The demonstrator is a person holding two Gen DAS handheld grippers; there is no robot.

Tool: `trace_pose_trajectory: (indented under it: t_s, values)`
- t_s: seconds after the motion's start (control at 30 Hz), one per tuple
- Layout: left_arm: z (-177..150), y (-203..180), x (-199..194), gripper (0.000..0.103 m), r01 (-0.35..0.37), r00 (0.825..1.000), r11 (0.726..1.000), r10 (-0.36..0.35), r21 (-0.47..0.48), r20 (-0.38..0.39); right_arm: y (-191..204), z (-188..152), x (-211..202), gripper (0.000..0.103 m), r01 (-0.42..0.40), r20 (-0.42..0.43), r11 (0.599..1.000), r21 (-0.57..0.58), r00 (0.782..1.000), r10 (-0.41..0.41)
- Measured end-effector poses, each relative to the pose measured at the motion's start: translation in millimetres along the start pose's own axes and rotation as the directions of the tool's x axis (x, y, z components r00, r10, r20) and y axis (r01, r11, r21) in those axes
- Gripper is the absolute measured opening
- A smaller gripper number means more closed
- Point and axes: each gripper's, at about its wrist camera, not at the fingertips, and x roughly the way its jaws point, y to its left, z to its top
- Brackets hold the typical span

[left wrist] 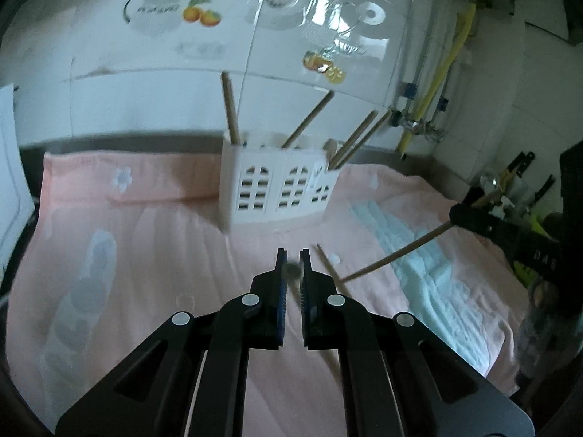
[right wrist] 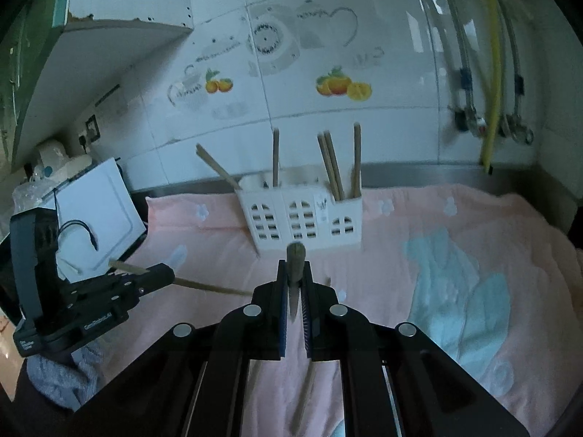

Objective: Organize utensils
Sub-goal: 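Carry both chopsticks upright over the white holder, then drop both chopsticks into the white holder by opening both tools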

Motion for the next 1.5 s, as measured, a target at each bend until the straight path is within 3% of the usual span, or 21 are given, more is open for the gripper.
trace_pose_trajectory:
  t_s: [0.17, 0.4, 0.77, 1.2, 1.5]
  values:
    - [27, -2, -3, 0.005, -0.004, 1.0, 0.999, 0.003, 0.041, 0.015, -5, 36, -3, 0.007, 0.007, 0.014, 1.0, -0.03, 1.0, -0.006]
    - [69, -9, -12, 0.005, -0.001, 0.998, 0.996, -0.004, 0.092, 0.056, -19, 90, -6, 0.007, 0.085, 0.05, 0.994, -0.072, 0.995, -0.081]
    - [153, -18, -31, 0.005, -0.053, 0.977, 0.99, 0.023, 0.133, 0.213, -26, 151, -1, 0.007, 0.104, 0.097, 0.99, -0.091, 0.991, -0.095]
    - [193, 6, 10, 0.005, -0.084, 0.971, 0.995, 0.068, 0.059, 0.23, -32, 163, 57, 0.007, 0.139, 0.036, 0.983, -0.118, 0.99, -0.136]
    - [178, 24, 57, 0.005, -0.096, 0.989, 0.995, 0.092, 0.025, 0.118, -39, 149, 94, 0.007, 0.133, -0.048, 0.984, -0.122, 0.989, -0.14]
